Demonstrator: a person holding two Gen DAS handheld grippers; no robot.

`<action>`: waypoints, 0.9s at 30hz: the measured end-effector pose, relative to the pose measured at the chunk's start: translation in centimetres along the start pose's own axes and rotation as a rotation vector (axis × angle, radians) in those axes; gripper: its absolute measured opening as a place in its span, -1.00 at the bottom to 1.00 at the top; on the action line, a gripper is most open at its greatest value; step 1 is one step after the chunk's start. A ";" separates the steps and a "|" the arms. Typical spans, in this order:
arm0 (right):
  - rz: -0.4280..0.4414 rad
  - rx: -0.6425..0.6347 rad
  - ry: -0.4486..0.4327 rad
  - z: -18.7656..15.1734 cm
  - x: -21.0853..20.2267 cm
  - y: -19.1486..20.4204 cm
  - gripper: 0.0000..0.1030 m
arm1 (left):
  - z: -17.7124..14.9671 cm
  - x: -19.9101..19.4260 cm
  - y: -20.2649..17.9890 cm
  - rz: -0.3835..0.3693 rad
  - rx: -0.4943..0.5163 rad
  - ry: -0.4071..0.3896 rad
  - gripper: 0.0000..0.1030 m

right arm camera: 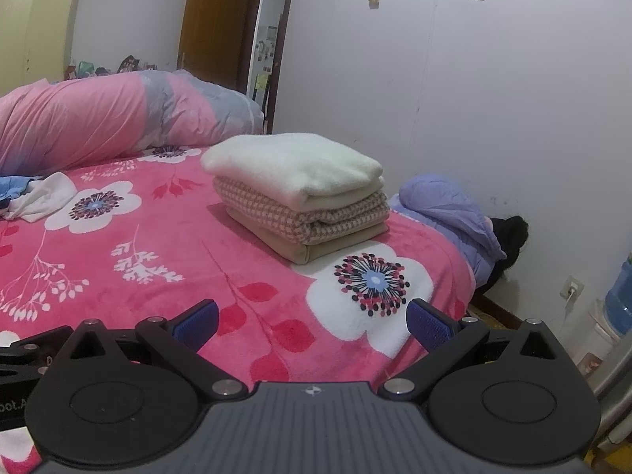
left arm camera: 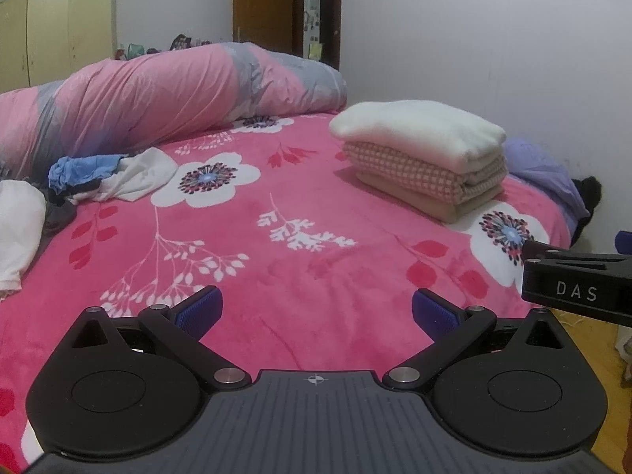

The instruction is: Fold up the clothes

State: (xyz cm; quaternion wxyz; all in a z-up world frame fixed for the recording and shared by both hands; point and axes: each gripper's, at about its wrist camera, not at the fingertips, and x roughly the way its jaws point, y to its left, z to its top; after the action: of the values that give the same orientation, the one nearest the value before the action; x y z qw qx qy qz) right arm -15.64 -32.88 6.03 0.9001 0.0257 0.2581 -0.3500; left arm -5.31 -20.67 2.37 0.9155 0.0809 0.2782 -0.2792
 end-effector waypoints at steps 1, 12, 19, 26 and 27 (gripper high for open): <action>0.000 0.000 0.000 0.0 0.0 0.0 1.00 | 0.0 0.0 0.0 0.000 -0.002 0.001 1.00; -0.006 -0.001 0.000 0.0 0.1 0.0 1.00 | -0.1 0.1 0.2 -0.014 -0.017 0.008 1.00; -0.007 -0.004 -0.002 0.1 0.1 0.1 1.00 | -0.1 0.2 0.4 -0.015 -0.027 0.014 1.00; -0.006 -0.005 -0.001 0.1 0.1 0.1 1.00 | -0.1 0.2 0.4 -0.016 -0.030 0.018 1.00; -0.006 -0.005 -0.001 0.1 0.1 0.1 1.00 | -0.1 0.2 0.5 -0.016 -0.030 0.017 1.00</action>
State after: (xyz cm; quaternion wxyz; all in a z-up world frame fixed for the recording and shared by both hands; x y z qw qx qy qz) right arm -15.46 -32.85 6.08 0.8993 0.0226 0.2586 -0.3520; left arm -4.97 -20.35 2.22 0.9120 0.0674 0.2907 -0.2814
